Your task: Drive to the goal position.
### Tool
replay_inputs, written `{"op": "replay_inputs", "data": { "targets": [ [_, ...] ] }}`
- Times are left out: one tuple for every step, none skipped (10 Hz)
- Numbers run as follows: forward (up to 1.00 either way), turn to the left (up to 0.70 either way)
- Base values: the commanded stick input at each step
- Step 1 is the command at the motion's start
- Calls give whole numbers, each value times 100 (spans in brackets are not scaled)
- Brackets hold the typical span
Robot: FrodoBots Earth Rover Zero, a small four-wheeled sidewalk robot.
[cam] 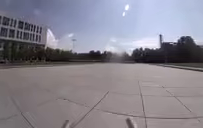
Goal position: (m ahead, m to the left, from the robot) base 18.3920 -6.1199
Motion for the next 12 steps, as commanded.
{"op": "replay_inputs", "data": {
  "targets": [
    [70,0],
    [70,0],
    [70,0],
    [70,0],
    [70,0],
    [70,0],
    [70,0],
    [70,0],
    [70,0],
    [70,0],
    [70,0],
    [70,-1]
  ]
}}
